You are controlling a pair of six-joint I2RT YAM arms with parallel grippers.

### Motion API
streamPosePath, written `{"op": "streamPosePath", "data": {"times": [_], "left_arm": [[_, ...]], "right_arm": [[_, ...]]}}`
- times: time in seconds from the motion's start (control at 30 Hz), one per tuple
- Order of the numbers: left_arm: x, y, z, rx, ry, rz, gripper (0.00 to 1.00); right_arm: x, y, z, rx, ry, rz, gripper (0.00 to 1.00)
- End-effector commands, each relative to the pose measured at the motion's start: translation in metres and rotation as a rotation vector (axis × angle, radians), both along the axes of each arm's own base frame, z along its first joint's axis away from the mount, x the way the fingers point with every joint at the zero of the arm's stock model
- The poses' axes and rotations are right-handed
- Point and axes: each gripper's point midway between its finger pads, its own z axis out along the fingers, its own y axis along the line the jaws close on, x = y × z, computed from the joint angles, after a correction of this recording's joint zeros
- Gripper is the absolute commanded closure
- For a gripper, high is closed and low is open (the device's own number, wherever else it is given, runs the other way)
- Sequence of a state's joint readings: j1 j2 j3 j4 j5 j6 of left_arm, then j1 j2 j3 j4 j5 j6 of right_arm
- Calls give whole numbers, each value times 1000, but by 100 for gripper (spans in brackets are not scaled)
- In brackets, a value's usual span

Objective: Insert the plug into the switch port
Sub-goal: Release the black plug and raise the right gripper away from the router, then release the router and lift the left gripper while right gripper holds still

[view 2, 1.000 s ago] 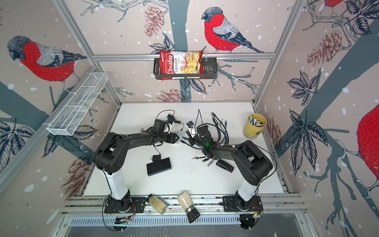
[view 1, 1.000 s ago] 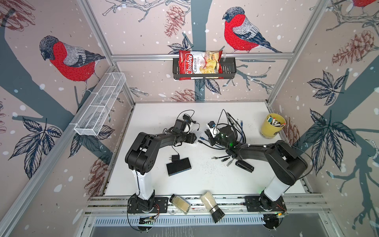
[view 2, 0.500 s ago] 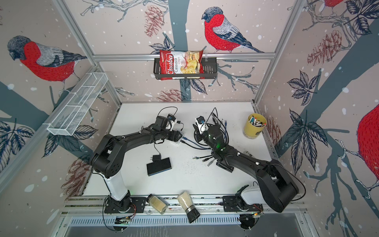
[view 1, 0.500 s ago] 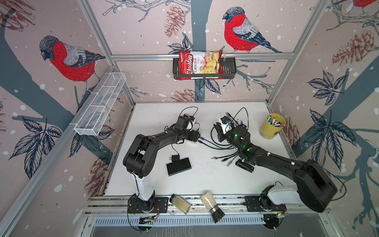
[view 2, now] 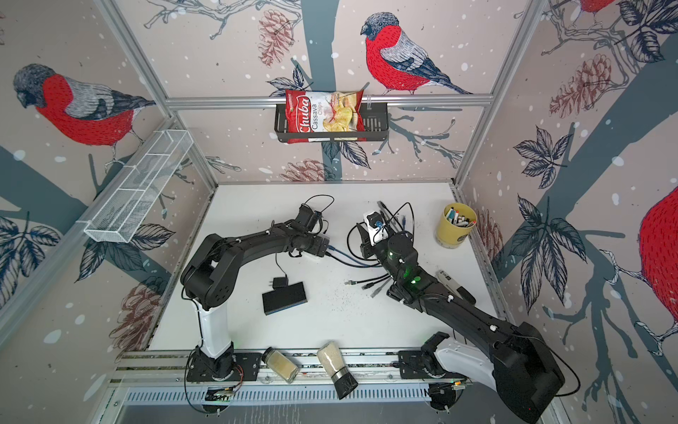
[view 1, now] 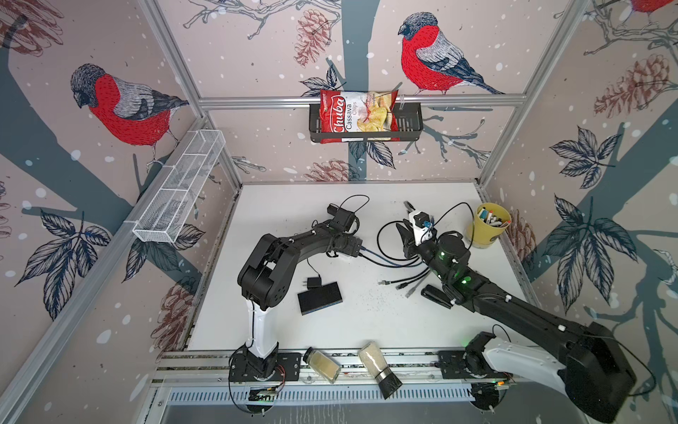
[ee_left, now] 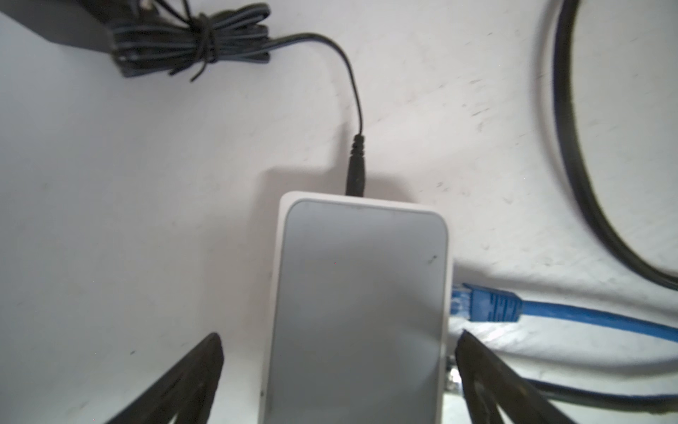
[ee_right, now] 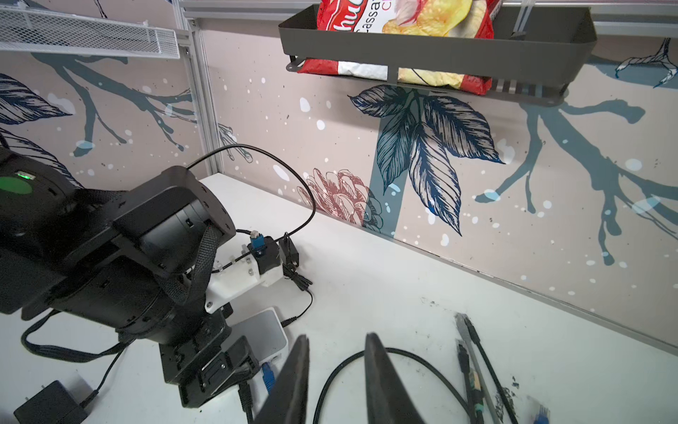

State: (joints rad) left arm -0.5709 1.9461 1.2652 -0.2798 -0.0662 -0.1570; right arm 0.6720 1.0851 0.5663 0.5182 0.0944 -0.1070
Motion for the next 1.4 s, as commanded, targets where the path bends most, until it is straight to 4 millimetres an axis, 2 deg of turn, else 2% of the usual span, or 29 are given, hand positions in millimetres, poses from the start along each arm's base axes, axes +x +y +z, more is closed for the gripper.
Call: {"op": "streamPosePath", "data": {"times": [0.0, 0.33, 0.57, 0.77, 1.0, 1.23, 1.37], "left_arm": [[1, 8, 3, 45, -4, 19, 2], [-2, 3, -17, 61, 62, -4, 4], [4, 3, -18, 54, 58, 21, 22], [26, 18, -5, 0, 12, 121, 28], [61, 42, 10, -113, -31, 241, 29], [99, 48, 22, -145, -67, 272, 27], [106, 48, 16, -116, -53, 256, 21]], "right_arm": [[0, -2, -1, -4, -4, -8, 72], [-1, -4, -2, -8, -4, -13, 72], [-1, -5, -4, -14, -4, -17, 72], [-1, -6, -7, -20, 2, -20, 72], [0, -6, -12, -17, 19, -25, 72], [-1, -4, -13, -6, 34, -18, 72], [-2, -4, -13, -8, 39, -15, 72]]}}
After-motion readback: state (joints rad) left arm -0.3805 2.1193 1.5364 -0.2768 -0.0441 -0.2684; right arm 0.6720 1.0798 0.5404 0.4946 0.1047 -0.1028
